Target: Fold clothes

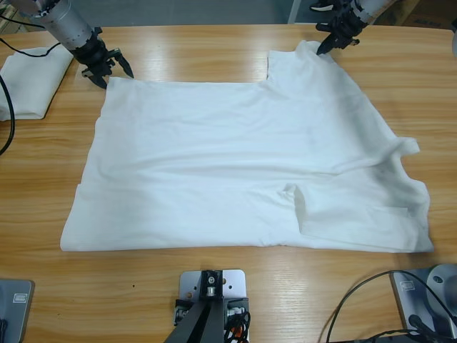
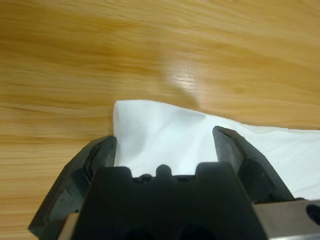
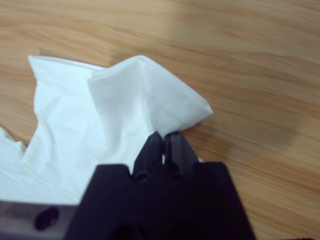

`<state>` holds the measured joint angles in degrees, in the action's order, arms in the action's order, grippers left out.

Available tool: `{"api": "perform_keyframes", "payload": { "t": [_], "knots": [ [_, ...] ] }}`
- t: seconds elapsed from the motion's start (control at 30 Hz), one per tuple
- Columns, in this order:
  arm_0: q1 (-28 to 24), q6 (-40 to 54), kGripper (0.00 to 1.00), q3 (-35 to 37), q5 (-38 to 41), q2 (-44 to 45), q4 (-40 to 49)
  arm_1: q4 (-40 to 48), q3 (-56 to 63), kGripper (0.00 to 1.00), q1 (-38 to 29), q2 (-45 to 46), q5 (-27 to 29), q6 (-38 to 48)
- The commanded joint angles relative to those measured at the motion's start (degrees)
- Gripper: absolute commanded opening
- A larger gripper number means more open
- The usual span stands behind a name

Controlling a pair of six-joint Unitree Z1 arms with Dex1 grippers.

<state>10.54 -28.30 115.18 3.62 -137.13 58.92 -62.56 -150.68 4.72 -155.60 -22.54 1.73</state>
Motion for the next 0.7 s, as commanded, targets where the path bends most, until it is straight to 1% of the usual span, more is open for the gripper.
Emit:
{"api": "perform_keyframes", "payload": {
  "t": [0.03, 0.13, 0.17, 0.2, 0.23, 0.37, 0.4, 0.43, 0.57, 0.7],
  "knots": [
    [-0.18, 3.13, 0.5, 1.95, -0.19, -5.28, 0.76, -0.98, 0.83, 0.0, 0.11, 0.23, -0.49, -0.67],
    [-0.08, 3.27, 0.484, 3.12, -0.19, -6.04, 1.48, -0.98, 0.83, 0.0, 0.29, 0.28, -0.51, -0.67],
    [-0.08, 3.19, 0.449, 3.88, -0.19, -6.39, 2.11, -0.98, 0.83, 0.0, 0.32, 0.3, -0.53, -0.67],
    [0.03, 3.08, 0.274, 5.04, -0.19, -6.87, 2.85, -0.98, 0.83, 0.0, 0.38, 0.3, -0.53, -0.67],
    [0.18, 3.15, 0.175, 6.15, -0.19, -7.32, 3.73, -0.98, 0.83, 0.0, 0.38, 0.3, -0.58, -0.67],
    [0.9, 4.73, 0.154, 8.12, -0.32, -8.15, 5.82, -0.98, 0.77, 0.0, 0.48, 0.31, -0.63, -0.67],
    [1.03, 5.73, 0.066, 8.05, -0.44, -8.15, 5.95, -0.98, 0.81, 0.0, 0.57, 0.39, -0.67, -0.67],
    [1.1, 7.3, 0.0, 8.08, -0.46, -8.15, 5.95, -1.04, 0.83, 0.0, 0.67, 0.44, -0.72, -0.67],
    [1.19, 12.22, 0.0, 8.24, -0.37, -8.24, 5.95, -1.16, 1.06, 0.0, 0.82, 0.58, -1.0, -0.76],
    [1.22, 12.27, 0.0, 8.22, -0.37, -8.24, 5.95, -1.11, 1.18, 0.0, 0.82, 0.65, -1.21, -1.44]
  ]
}}
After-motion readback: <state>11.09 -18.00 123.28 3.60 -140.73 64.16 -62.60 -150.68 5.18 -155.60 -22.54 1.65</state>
